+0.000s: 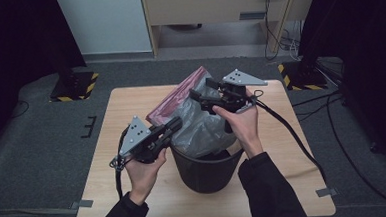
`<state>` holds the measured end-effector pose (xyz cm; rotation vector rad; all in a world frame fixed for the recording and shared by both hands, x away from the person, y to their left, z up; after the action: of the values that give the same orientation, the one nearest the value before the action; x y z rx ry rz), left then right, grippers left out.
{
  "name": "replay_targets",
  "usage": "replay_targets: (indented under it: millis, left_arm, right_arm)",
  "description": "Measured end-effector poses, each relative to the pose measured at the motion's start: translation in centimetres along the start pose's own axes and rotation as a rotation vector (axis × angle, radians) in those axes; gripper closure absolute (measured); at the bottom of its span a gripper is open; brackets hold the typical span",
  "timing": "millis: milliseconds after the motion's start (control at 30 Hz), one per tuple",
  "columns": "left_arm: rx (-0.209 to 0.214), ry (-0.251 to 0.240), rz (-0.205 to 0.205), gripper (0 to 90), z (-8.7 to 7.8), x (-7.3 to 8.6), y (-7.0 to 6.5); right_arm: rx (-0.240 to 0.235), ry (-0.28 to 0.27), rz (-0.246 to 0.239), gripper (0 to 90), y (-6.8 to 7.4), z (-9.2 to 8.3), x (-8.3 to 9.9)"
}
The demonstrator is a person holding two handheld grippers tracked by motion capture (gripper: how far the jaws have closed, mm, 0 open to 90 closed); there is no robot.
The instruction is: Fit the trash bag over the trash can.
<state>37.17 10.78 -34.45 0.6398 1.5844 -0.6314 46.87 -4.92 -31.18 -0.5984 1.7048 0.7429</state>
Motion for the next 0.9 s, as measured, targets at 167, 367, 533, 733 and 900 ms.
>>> replay_targets:
  millis: [167, 367, 533, 733, 900]
  left_arm:
    - [-0.025, 0.001, -0.002, 84.9, 0.0, 0.1, 0.2]
    - [-0.058, -0.004, -0.005, 84.0, -0.2, 0.0, 0.6]
    - [-0.056, 0.0, -0.013, 82.2, -0.2, 0.1, 0.8]
    - [-0.015, -0.021, -0.089, 74.9, -0.2, 0.1, 1.1]
    - [-0.053, -0.103, -0.109, 56.2, -1.3, -1.1, 2.3]
  right_arm:
    - [-0.018, 0.017, -0.036, 29.1, 0.8, 0.5, -0.1]
    - [-0.036, 0.023, -0.059, 26.7, 2.1, 1.2, -1.0]
    - [-0.019, 0.087, -0.044, 34.1, 1.7, 2.4, 0.3]
    - [-0.028, 0.197, -0.082, 61.1, 1.6, 2.9, 1.6]
    - [-0.029, 0.219, -0.102, 81.2, 1.4, 2.7, 1.9]
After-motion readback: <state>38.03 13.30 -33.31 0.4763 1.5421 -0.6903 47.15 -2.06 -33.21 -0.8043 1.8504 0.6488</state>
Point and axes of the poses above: each handheld gripper's, and its own axes: z roughly forward along the jaws, x roughly out of its underside, y roughly to its left, the point moved 6 cm from there along z, roughly forward along the jaws, and after that the axes turned 2 degrees about y, right-handed, at the moved point
